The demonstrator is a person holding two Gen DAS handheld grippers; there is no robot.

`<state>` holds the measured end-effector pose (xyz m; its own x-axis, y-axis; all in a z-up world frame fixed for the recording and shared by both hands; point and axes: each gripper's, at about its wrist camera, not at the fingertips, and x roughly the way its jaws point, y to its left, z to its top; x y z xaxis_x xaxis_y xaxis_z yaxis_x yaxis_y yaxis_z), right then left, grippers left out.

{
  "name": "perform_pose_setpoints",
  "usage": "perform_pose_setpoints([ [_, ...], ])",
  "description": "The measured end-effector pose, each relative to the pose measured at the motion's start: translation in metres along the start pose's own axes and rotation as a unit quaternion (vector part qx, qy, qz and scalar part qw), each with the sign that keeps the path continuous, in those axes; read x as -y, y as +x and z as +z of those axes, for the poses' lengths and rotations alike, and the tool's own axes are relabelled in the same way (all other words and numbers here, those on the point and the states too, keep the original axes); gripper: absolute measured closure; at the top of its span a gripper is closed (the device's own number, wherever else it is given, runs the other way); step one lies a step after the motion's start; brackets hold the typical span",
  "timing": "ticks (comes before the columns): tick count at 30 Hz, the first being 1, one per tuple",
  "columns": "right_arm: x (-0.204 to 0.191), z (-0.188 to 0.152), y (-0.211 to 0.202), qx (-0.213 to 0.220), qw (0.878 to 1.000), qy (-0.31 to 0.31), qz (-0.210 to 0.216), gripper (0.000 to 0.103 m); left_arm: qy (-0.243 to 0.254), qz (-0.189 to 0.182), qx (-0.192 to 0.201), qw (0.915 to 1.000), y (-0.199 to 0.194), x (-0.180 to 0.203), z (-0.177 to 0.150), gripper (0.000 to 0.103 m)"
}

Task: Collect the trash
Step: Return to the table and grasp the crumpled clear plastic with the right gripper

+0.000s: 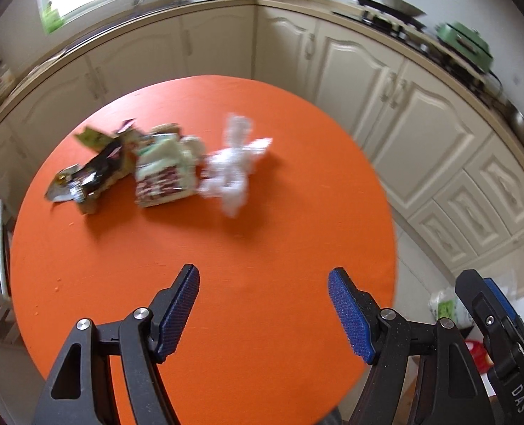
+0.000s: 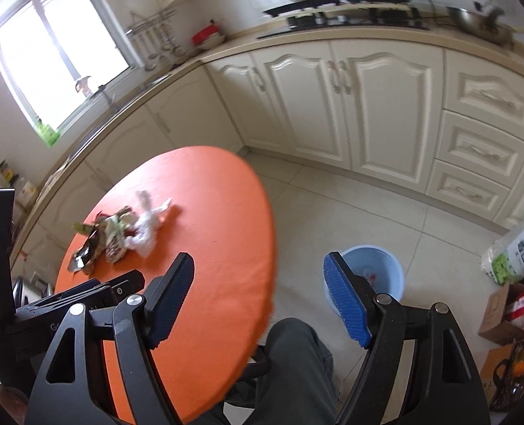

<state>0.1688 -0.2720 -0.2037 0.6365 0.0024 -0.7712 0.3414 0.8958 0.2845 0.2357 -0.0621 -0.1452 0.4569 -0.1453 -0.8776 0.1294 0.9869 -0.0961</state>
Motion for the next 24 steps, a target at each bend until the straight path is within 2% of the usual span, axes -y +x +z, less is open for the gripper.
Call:
perform_pose_setpoints([
  [11, -0.099, 0.006, 0.059, -0.043, 0.996, -0.072, 0.028, 0.022, -0.109, 0.034, -0.009, 0.9934, -0.012, -0.117, 0.001, 0.032],
  [18, -0.140, 0.009, 0.117, -0.085, 0.989, -0.119, 0.001, 0.021, -0.141, 0.049, -0.023, 0.9886, 0.007, -0.158, 0.018, 0.032],
  [24, -0.159, 0.015, 0.164, -0.118, 0.982, -0.149, -0.019, 0.021, -0.159, 0.049, -0.035, 0.9854, 0.036, -0.175, 0.038, 0.032],
])
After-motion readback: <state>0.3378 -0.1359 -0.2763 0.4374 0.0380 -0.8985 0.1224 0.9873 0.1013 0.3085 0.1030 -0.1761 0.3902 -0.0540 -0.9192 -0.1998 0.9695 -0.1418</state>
